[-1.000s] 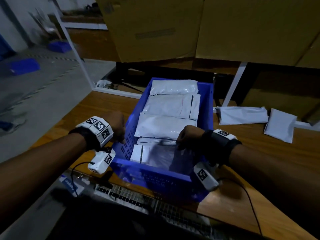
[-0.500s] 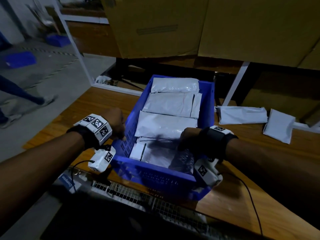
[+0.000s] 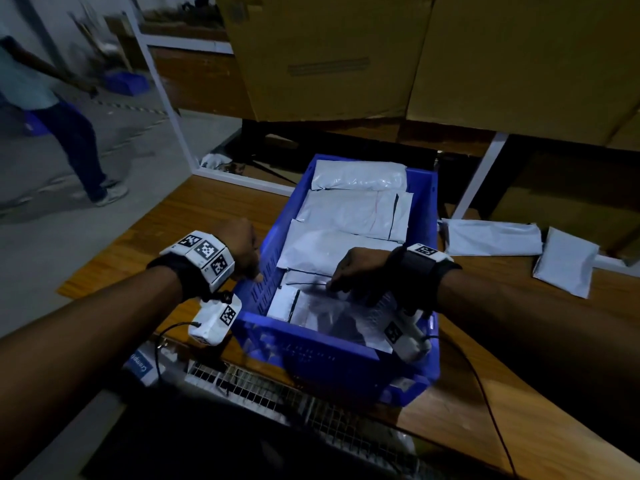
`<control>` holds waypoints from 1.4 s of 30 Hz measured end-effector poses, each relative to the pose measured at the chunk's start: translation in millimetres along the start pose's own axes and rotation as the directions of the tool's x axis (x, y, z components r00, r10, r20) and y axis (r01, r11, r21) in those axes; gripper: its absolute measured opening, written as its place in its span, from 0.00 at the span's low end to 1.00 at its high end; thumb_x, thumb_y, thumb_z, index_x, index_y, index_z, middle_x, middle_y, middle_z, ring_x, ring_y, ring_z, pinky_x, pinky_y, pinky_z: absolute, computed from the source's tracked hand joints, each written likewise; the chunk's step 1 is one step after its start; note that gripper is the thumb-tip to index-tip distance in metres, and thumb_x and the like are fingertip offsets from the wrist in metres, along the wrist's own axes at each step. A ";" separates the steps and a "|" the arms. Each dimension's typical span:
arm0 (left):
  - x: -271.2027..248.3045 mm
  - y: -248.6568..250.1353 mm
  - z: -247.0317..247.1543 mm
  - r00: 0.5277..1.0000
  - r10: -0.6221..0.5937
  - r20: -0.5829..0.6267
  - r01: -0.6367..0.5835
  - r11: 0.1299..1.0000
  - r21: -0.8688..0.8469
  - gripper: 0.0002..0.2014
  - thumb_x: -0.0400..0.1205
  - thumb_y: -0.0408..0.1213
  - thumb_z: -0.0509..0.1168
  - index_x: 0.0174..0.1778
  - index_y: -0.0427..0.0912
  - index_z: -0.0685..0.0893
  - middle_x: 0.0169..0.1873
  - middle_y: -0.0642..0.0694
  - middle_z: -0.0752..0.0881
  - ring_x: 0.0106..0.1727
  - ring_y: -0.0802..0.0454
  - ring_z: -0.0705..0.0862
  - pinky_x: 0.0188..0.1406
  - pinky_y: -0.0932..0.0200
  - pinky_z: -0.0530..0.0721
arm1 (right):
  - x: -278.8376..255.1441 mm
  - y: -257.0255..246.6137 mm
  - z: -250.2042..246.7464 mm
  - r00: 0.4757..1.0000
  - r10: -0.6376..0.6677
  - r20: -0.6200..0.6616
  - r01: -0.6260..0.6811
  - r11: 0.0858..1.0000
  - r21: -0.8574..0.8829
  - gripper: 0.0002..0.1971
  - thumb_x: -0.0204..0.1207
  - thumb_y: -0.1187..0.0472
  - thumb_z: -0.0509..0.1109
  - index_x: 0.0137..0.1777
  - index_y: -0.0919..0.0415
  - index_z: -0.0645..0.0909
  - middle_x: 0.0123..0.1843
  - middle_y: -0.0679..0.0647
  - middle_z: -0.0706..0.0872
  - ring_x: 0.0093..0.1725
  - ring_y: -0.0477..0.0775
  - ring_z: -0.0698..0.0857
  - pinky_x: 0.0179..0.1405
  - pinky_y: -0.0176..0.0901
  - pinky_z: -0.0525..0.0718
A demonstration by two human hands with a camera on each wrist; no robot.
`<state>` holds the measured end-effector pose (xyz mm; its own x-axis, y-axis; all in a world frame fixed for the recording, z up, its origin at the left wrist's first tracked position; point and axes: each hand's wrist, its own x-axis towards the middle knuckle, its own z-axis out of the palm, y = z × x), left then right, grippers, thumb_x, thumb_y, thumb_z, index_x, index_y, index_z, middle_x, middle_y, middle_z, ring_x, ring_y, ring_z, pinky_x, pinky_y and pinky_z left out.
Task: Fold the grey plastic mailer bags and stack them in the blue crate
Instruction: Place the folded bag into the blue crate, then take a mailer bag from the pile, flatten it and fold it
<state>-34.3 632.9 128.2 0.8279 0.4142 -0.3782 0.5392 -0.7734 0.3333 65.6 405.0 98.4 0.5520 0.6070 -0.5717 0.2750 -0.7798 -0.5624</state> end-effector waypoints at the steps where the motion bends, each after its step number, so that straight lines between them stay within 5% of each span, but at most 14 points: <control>1: -0.6 0.4 0.3 1.000 0.000 -0.005 0.000 1.000 -0.001 0.16 0.64 0.30 0.88 0.40 0.29 0.91 0.32 0.37 0.92 0.38 0.39 0.93 0.39 0.39 0.94 | -3.3 -1.2 -0.6 1.000 0.000 0.002 0.000 1.000 0.007 0.19 0.79 0.57 0.79 0.57 0.77 0.89 0.43 0.61 0.85 0.30 0.48 0.79 0.24 0.35 0.79; 4: -5.6 3.1 0.6 1.000 0.003 -0.018 -0.003 1.000 -0.008 0.15 0.66 0.31 0.88 0.39 0.28 0.91 0.29 0.36 0.91 0.32 0.40 0.92 0.37 0.42 0.94 | -19.5 -5.6 -4.8 1.000 -0.013 -0.016 0.012 1.000 -0.009 0.19 0.80 0.52 0.78 0.56 0.72 0.91 0.44 0.59 0.89 0.36 0.54 0.85 0.34 0.41 0.88; 9: -40.4 36.8 -5.9 0.991 0.117 -0.060 -0.112 0.991 0.078 0.19 0.70 0.50 0.85 0.34 0.37 0.91 0.24 0.42 0.89 0.24 0.46 0.87 0.29 0.55 0.84 | -72.2 10.3 -24.1 0.984 -0.131 -0.120 0.138 0.989 0.056 0.16 0.83 0.49 0.74 0.55 0.64 0.91 0.55 0.63 0.93 0.43 0.57 0.87 0.49 0.53 0.91; 13: -98.8 111.6 0.2 0.933 0.335 -0.130 -0.340 0.940 -0.021 0.18 0.72 0.56 0.82 0.36 0.44 0.90 0.22 0.49 0.88 0.24 0.54 0.87 0.24 0.60 0.82 | -138.8 68.9 -41.1 0.921 -0.204 -0.332 0.294 0.923 0.247 0.11 0.81 0.49 0.77 0.54 0.55 0.90 0.49 0.54 0.94 0.47 0.55 0.93 0.42 0.48 0.93; 18: -155.2 225.1 70.3 0.849 0.499 -0.176 -0.527 0.824 -0.207 0.18 0.72 0.58 0.81 0.40 0.46 0.90 0.30 0.47 0.92 0.30 0.53 0.91 0.32 0.55 0.88 | -216.9 206.1 -46.5 0.906 -0.069 -0.417 0.302 0.797 0.523 0.15 0.85 0.56 0.73 0.58 0.71 0.84 0.46 0.68 0.89 0.40 0.57 0.86 0.38 0.50 0.78; 21: -163.4 285.8 138.5 0.855 0.482 -0.192 -0.515 0.742 -0.429 0.15 0.75 0.49 0.81 0.43 0.41 0.89 0.30 0.44 0.90 0.31 0.47 0.91 0.26 0.58 0.85 | -260.7 293.2 -47.6 0.891 0.047 -0.451 0.275 0.736 0.619 0.16 0.85 0.58 0.72 0.54 0.75 0.83 0.40 0.69 0.87 0.36 0.59 0.83 0.33 0.47 0.79; 24: -153.0 338.7 203.1 0.902 0.399 -0.166 -0.408 0.659 -0.633 0.13 0.77 0.42 0.81 0.46 0.37 0.87 0.31 0.44 0.89 0.29 0.49 0.87 0.25 0.59 0.81 | -286.7 365.2 -54.0 0.884 0.163 -0.438 0.239 0.649 0.723 0.09 0.85 0.61 0.72 0.52 0.69 0.83 0.38 0.66 0.83 0.34 0.59 0.82 0.24 0.40 0.79; 29: -120.2 397.5 289.3 0.947 0.322 -0.006 -0.222 0.637 -0.738 0.14 0.77 0.42 0.81 0.47 0.37 0.86 0.36 0.34 0.90 0.35 0.43 0.84 0.28 0.57 0.81 | -275.3 450.9 -81.5 0.852 0.281 -0.442 0.155 0.671 0.725 0.08 0.87 0.68 0.67 0.56 0.75 0.83 0.31 0.63 0.83 0.26 0.57 0.78 0.19 0.38 0.73; 33: -78.7 435.5 316.7 0.958 0.280 0.052 -0.143 0.628 -0.765 0.12 0.77 0.39 0.81 0.48 0.37 0.88 0.35 0.42 0.91 0.34 0.48 0.87 0.27 0.61 0.80 | -240.7 483.8 -108.4 0.841 0.332 -0.428 0.138 0.633 0.762 0.07 0.86 0.70 0.66 0.55 0.74 0.85 0.35 0.68 0.88 0.35 0.66 0.80 0.33 0.54 0.78; 36: -36.7 464.7 323.2 0.959 0.274 0.067 -0.117 0.603 -0.789 0.12 0.78 0.38 0.80 0.48 0.35 0.88 0.36 0.37 0.91 0.36 0.43 0.87 0.23 0.63 0.79 | -207.4 501.2 -132.4 0.808 0.405 -0.428 0.113 0.606 0.788 0.06 0.86 0.67 0.68 0.53 0.66 0.87 0.37 0.63 0.92 0.37 0.62 0.84 0.32 0.51 0.80; 39: 13.2 495.9 331.7 0.939 0.342 0.031 -0.191 0.596 -0.780 0.19 0.72 0.52 0.80 0.37 0.38 0.87 0.30 0.35 0.86 0.37 0.37 0.86 0.35 0.47 0.81 | -175.5 511.2 -156.1 0.766 0.467 -0.442 0.106 0.587 0.803 0.08 0.83 0.67 0.70 0.41 0.65 0.84 0.34 0.67 0.83 0.30 0.59 0.79 0.29 0.49 0.73; 42: 75.8 510.7 349.8 0.911 0.412 -0.025 -0.338 0.708 -0.620 0.31 0.65 0.67 0.75 0.46 0.40 0.90 0.44 0.33 0.89 0.48 0.35 0.89 0.53 0.33 0.86 | -141.2 521.9 -175.8 0.731 0.531 -0.428 0.099 0.539 0.837 0.20 0.81 0.74 0.66 0.26 0.62 0.74 0.27 0.63 0.73 0.20 0.53 0.70 0.26 0.46 0.68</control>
<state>249.7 101.5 -32.3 0.9802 0.0704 -0.1850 0.1978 -0.3906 0.8991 269.6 -114.6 -9.4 0.8867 -0.0355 -0.4609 -0.4559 -0.2320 -0.8592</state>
